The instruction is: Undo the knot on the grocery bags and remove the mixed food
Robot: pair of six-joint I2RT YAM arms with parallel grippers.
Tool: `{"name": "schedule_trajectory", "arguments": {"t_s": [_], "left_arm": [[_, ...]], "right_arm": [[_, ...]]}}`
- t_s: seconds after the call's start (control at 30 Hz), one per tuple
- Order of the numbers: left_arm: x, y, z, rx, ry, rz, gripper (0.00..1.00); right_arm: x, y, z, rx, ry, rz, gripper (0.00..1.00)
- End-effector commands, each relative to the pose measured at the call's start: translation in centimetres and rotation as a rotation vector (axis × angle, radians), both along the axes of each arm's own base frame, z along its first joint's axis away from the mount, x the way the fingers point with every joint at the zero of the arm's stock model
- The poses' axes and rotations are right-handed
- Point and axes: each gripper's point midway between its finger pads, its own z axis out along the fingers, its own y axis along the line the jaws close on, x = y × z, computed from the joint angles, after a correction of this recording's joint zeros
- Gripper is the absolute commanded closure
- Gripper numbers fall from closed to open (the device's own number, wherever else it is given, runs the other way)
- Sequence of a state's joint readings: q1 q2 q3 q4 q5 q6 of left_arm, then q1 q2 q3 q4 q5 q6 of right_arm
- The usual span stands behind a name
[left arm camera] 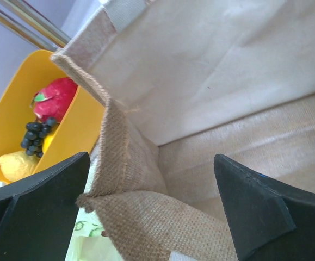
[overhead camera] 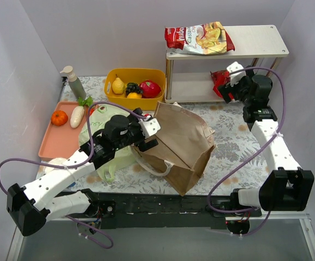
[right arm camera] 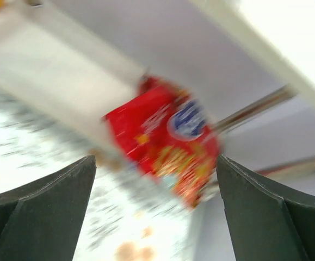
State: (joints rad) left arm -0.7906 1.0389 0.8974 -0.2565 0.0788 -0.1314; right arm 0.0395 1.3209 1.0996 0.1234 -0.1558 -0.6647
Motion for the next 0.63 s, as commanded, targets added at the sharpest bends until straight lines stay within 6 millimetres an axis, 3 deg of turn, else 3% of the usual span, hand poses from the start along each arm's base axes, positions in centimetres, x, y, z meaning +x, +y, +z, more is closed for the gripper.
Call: {"name": "schedule_trajectory", "arguments": {"t_s": [0.0,0.13,0.17,0.27,0.3,0.4,0.6], "left_arm": [[2.1,0.2,4.7,-0.106,-0.093,0.109,0.02],[4.5,1.4,9.0,-0.271,-0.079,0.253,0.02],[5.9,2.7,11.3,-0.351,-0.065,0.321,0.02],[7.2,5.2,11.2,-0.543,0.226,0.457,0.02],[6.3,4.7,11.2,-0.574,0.309,0.423,0.02],[5.7,6.3,12.7,-0.601,0.230,0.448,0.02],[4.7,8.4,14.3,-0.564,0.094,0.445,0.02]], "right_arm": [[-7.1,1.2,-3.0,0.357,0.383,-0.112,0.02],[-9.7,-1.0,-0.1,0.442,0.365,-0.290,0.02],[-10.1,-1.7,1.4,0.426,0.325,-0.313,0.01],[-11.5,-2.4,4.7,0.372,0.250,-0.309,0.01],[-11.9,-2.6,6.5,0.361,0.209,-0.305,0.01],[-12.9,-4.1,8.2,0.312,0.154,-0.357,0.01],[-14.3,-4.5,8.4,0.264,0.156,-0.363,0.01]]}}
